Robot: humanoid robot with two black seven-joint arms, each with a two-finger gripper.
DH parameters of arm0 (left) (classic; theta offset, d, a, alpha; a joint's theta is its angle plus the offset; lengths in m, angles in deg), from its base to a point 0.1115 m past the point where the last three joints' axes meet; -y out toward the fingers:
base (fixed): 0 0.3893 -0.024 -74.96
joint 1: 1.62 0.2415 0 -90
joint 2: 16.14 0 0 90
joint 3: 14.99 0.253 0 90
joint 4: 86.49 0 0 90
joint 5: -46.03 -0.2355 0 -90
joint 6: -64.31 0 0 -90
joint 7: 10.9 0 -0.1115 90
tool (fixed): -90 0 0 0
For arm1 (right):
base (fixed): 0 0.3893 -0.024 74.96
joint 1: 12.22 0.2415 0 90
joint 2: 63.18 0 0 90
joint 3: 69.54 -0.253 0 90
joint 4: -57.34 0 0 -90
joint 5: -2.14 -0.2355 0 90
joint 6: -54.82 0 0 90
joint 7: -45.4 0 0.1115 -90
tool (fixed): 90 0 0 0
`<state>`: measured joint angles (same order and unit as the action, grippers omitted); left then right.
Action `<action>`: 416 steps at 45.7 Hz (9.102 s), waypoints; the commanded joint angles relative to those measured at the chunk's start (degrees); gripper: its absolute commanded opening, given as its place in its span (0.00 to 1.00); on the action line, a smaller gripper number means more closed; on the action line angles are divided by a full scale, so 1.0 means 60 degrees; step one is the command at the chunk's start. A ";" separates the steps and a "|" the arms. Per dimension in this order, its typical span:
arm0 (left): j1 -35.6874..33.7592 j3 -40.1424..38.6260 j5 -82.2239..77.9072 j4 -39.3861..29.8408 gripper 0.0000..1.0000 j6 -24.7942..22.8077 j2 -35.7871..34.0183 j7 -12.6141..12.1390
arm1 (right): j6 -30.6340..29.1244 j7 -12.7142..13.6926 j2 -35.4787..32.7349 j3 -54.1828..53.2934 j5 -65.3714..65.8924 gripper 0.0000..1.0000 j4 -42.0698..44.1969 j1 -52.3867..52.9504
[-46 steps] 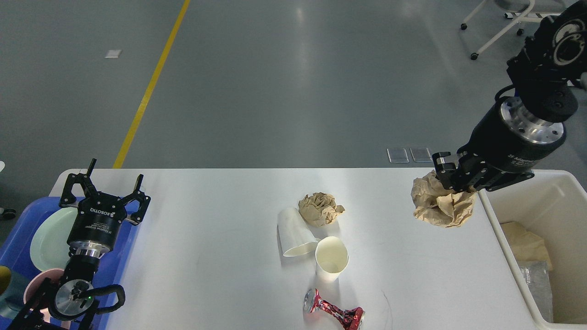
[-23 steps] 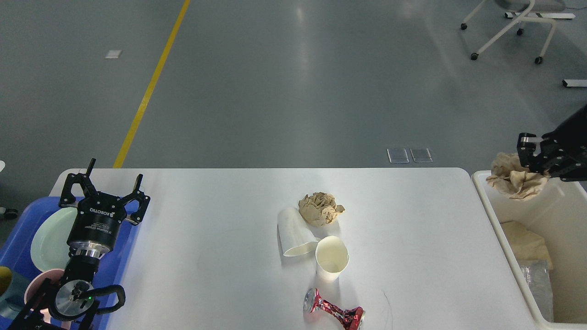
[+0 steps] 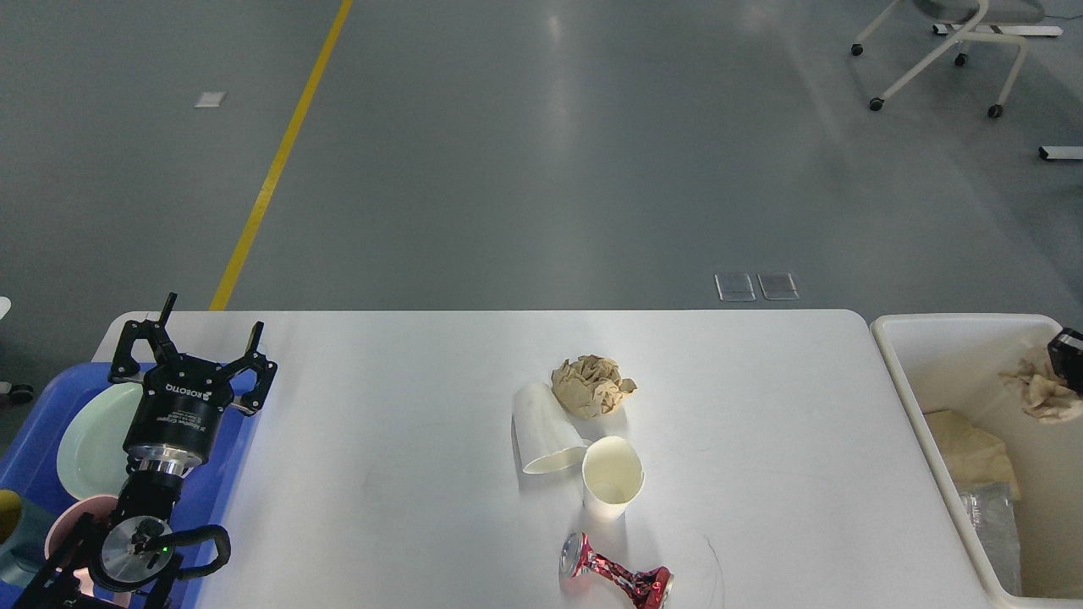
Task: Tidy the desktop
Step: 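Release the brown paper into the bin with the right gripper, then raise the right gripper and move it toward the remaining brown paper, then lower the right gripper onto the brown paper beside the white cup, then grasp the brown paper and carry it over the white bin, then release the brown paper into the bin with the right gripper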
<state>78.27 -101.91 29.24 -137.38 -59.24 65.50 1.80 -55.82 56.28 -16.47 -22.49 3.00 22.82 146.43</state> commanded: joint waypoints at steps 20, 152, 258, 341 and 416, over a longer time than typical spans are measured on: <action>0.0000 0.0000 0.0000 0.0000 0.96 -0.0005 0.0001 0.0007 | 0.4596 0.0033 0.3729 -0.1395 -0.0129 0.00 0.4626 -0.5495; -0.0015 0.0000 0.0000 0.0000 0.96 0.0009 0.0001 -0.0022 | -0.3595 0.0151 0.3919 0.3776 -0.0187 1.00 -0.9350 1.2378; -0.0015 0.0000 0.0000 0.0000 0.96 -0.0005 0.0001 -0.0007 | 0.2751 0.0019 0.8914 -0.1834 -0.0084 0.80 0.1242 -0.0734; -0.0015 0.0000 0.0000 0.0000 0.96 -0.0005 0.0001 -0.0022 | -0.0516 0.0854 0.4403 0.2633 -0.0114 0.00 -0.8792 0.8919; 0.0000 0.0000 0.0000 0.0000 0.96 -0.0005 0.0001 0.0007 | 0.4127 0.0707 0.3669 -0.3051 0.2626 0.00 0.3643 -0.5480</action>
<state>78.27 -101.91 29.24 -137.38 -59.24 65.51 1.84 -32.65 60.51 1.97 -40.79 18.91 40.27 115.89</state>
